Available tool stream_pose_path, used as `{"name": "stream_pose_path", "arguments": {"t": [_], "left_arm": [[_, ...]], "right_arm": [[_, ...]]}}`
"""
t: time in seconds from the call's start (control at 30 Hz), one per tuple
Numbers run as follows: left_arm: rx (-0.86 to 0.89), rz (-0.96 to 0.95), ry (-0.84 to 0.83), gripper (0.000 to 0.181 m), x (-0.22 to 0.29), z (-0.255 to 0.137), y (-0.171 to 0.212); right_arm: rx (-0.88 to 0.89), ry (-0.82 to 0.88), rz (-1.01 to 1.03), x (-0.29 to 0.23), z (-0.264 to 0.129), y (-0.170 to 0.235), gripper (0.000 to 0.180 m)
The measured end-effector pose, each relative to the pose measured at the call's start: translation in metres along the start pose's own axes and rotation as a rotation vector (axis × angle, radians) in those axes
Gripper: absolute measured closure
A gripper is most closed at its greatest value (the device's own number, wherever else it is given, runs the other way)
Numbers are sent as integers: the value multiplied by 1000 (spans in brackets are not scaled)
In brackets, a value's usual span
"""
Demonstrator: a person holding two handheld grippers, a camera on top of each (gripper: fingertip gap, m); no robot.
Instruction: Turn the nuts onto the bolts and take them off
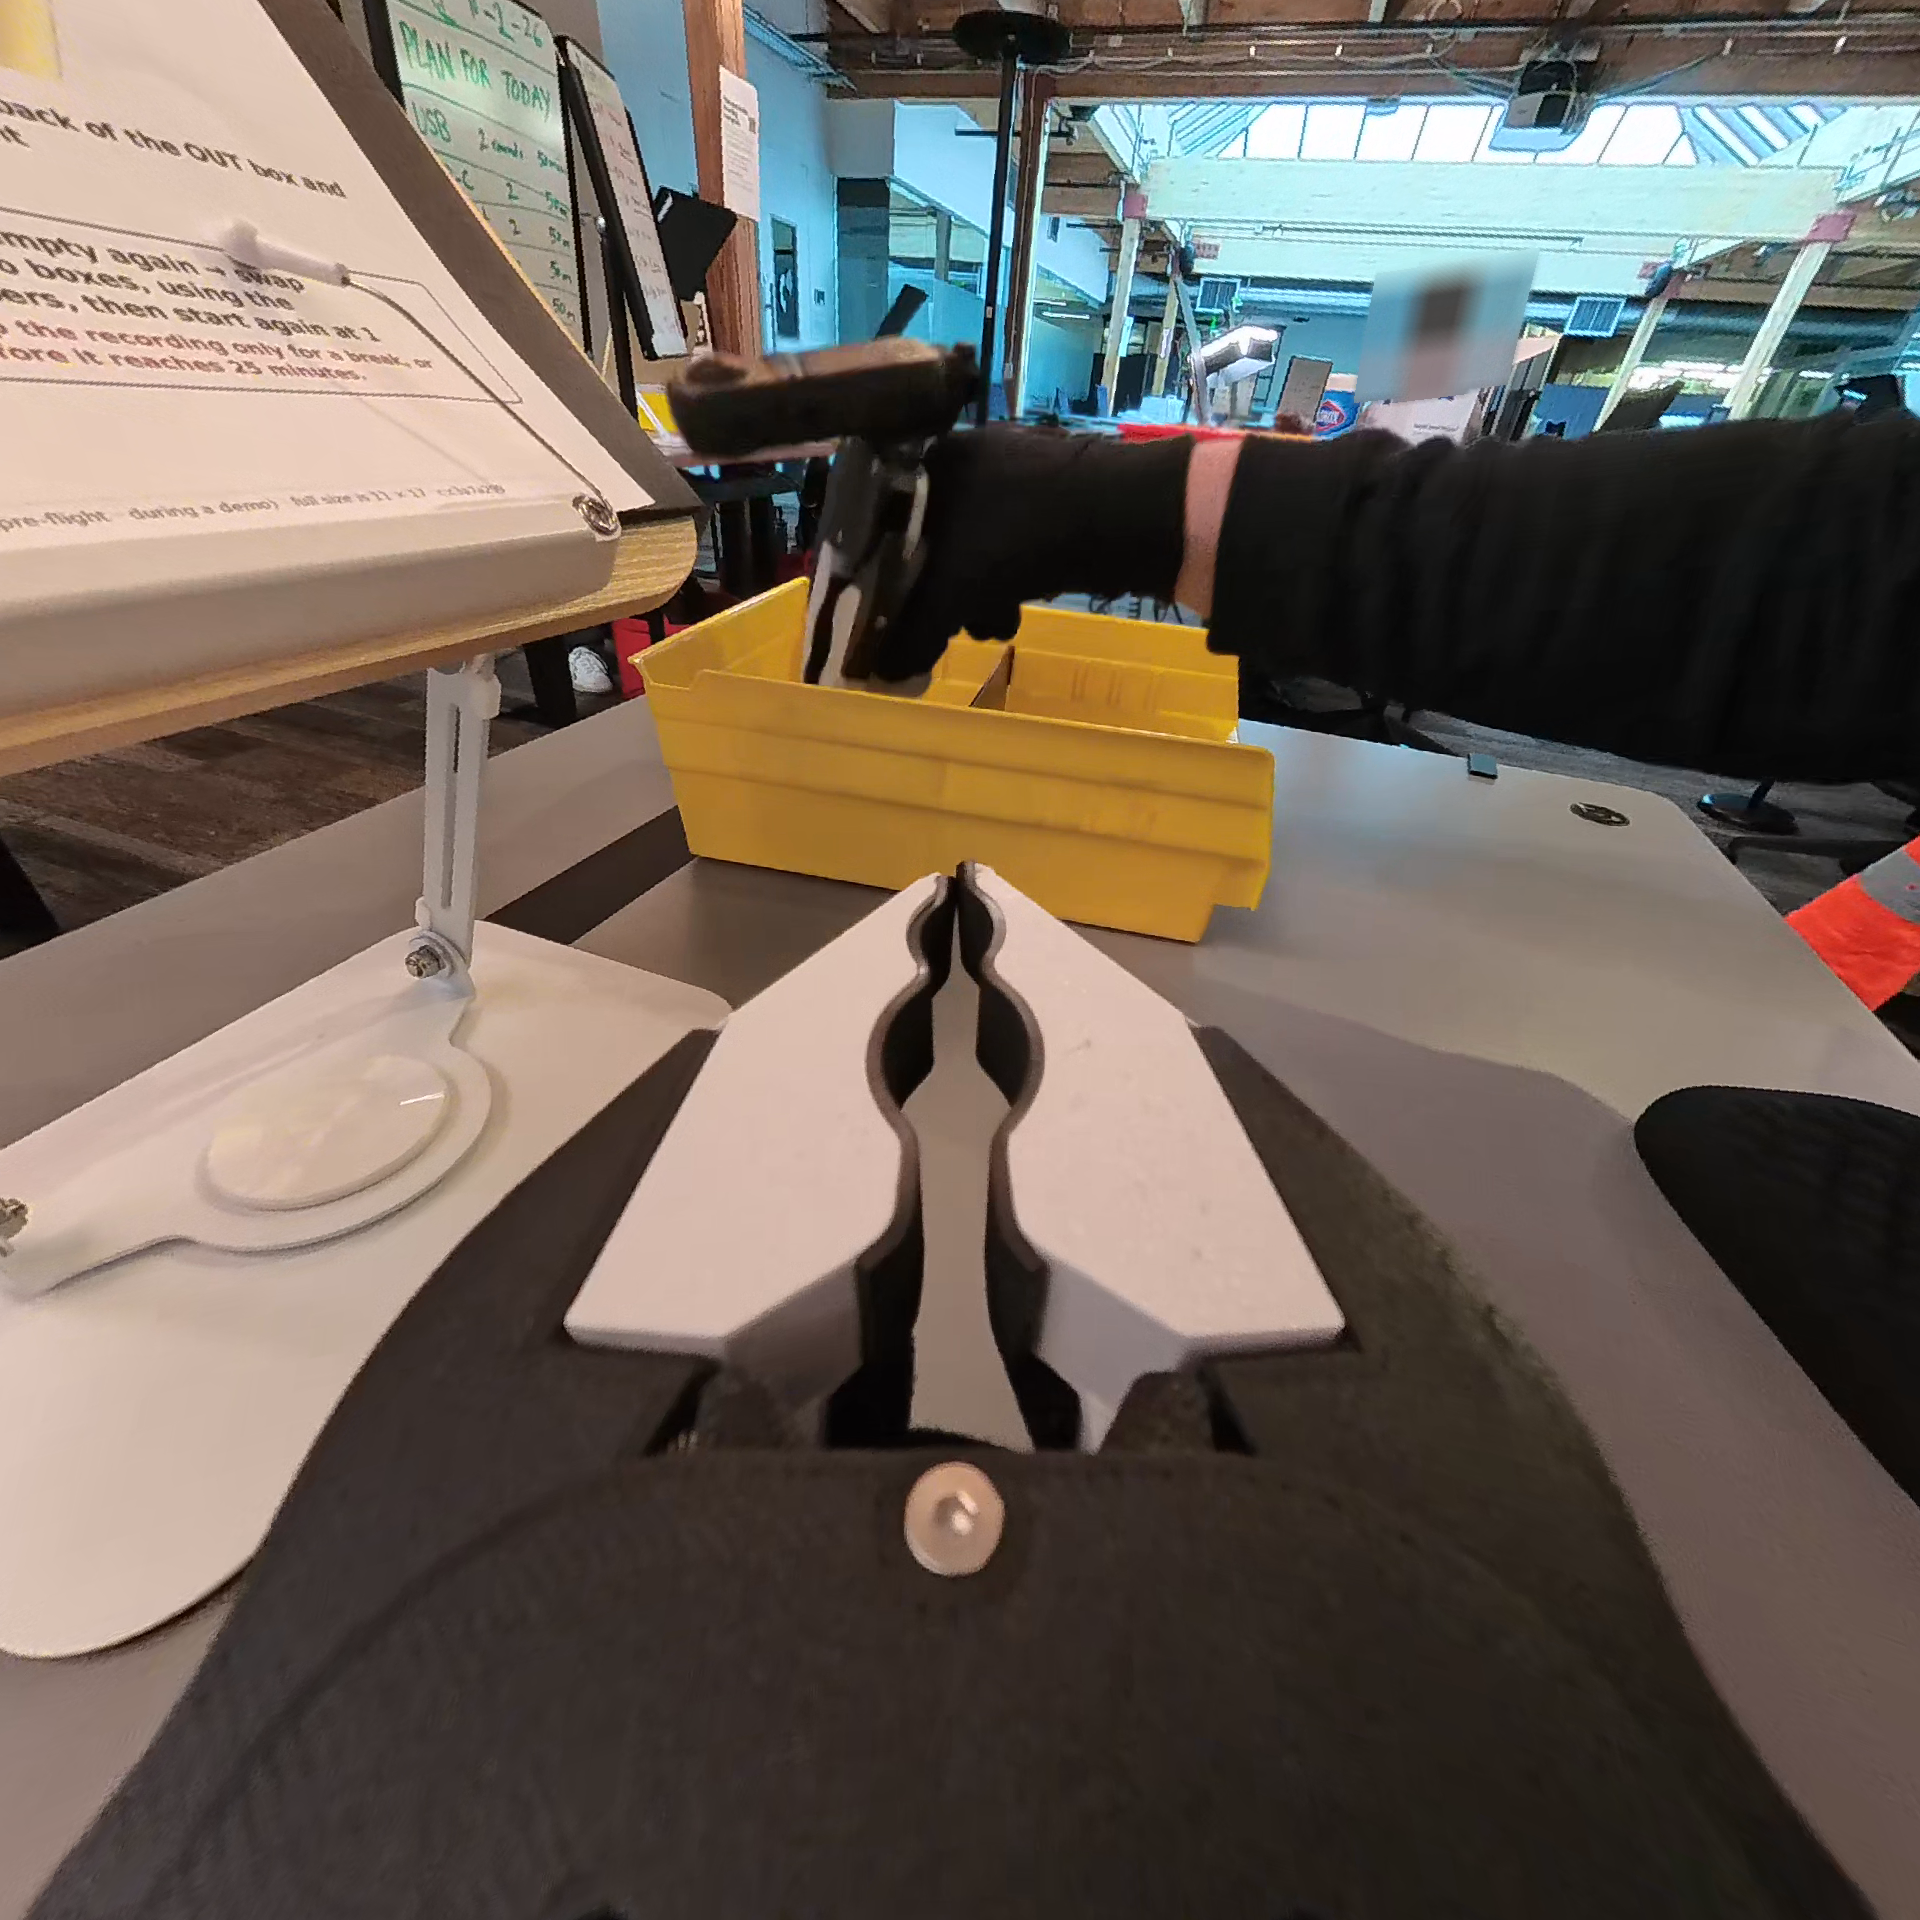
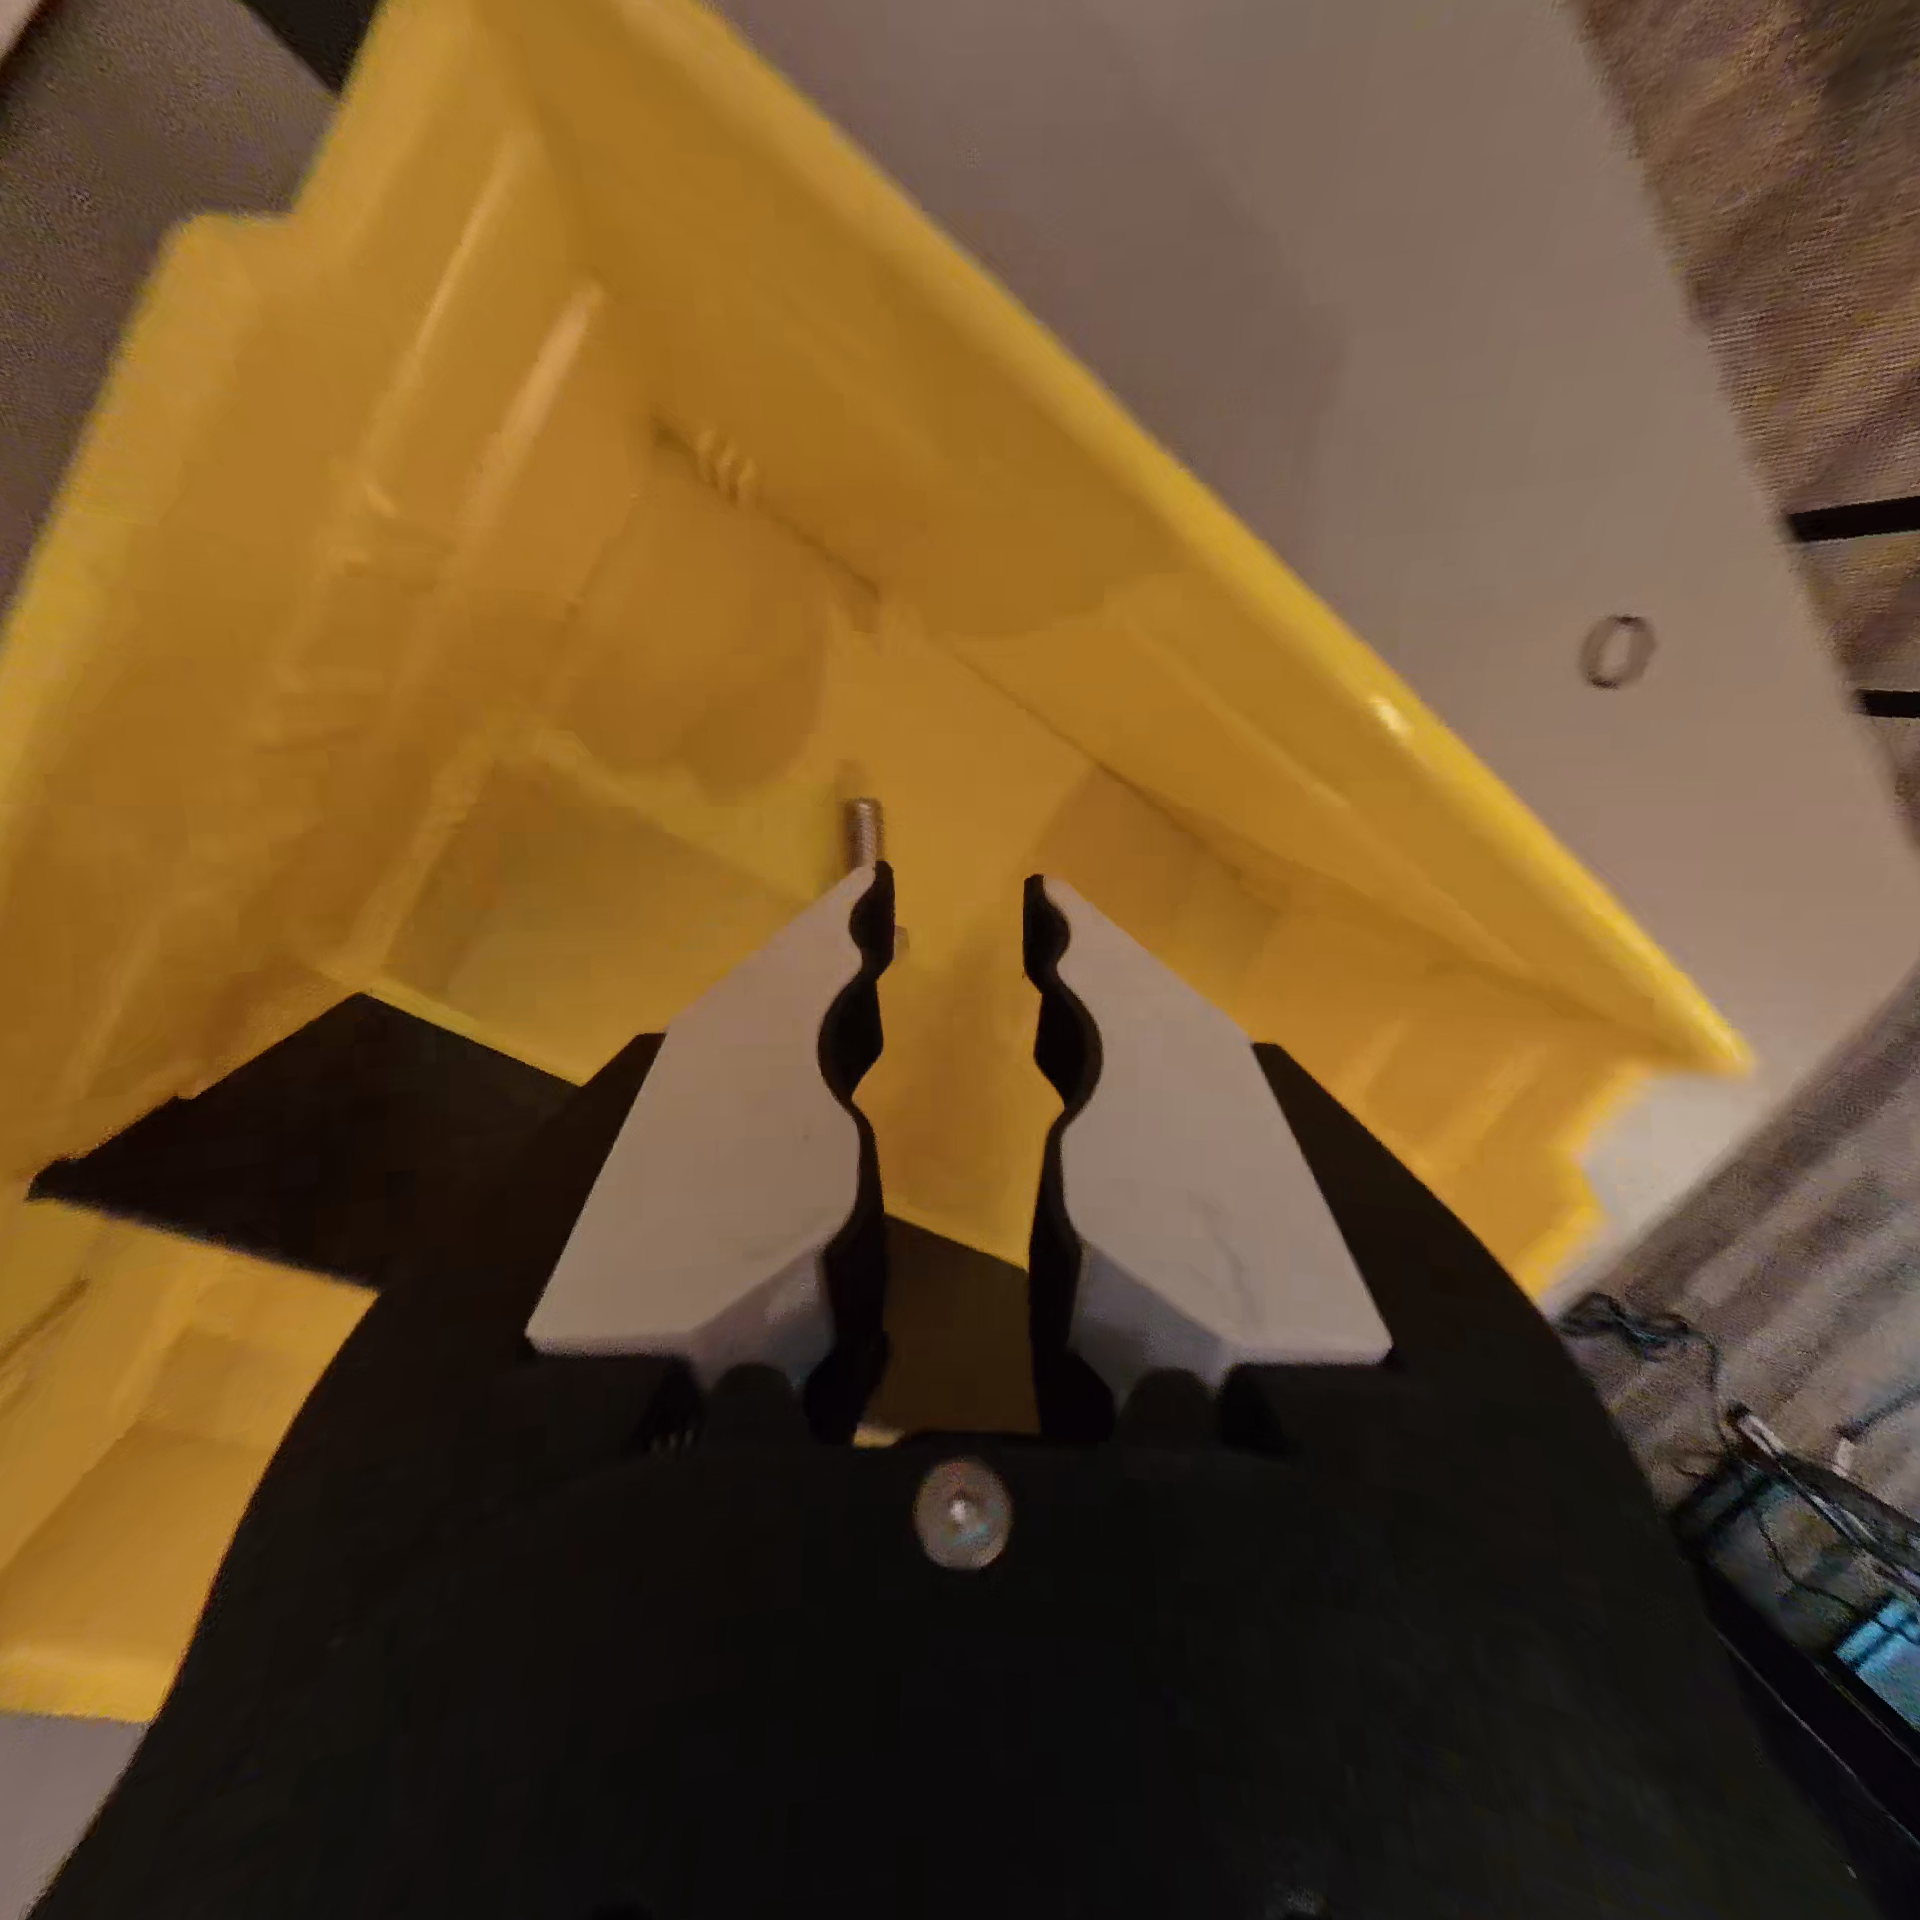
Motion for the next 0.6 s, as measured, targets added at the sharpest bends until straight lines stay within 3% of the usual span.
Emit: {"name": "stream_pose_path", "arguments": {"t": [0.13, 0.27, 0.43, 0.6], "left_arm": [[9, 2, -12, 181, -2, -2, -2], [11, -1, -18, 181, -3, -2, -1], [5, 6, -21, 181, -2, 0, -1], [2, 9, -27, 181, -4, 1, 0]], "right_arm": [[189, 146, 32, -1, -66, -9, 164], [500, 218, 20, -44, -153, -29, 170], [894, 167, -109, -134, -238, -68, 172], [1202, 94, -196, -203, -286, -101, 169]]}}
Point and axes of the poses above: each gripper's, where its closed fingertips meet, z out along the fingers, y out of its underside, x = y × z across the jaws, the point moved 6 cm from there along -z, back along the fingers, and after that the axes turned 5 degrees about y, right-handed, at the moved point
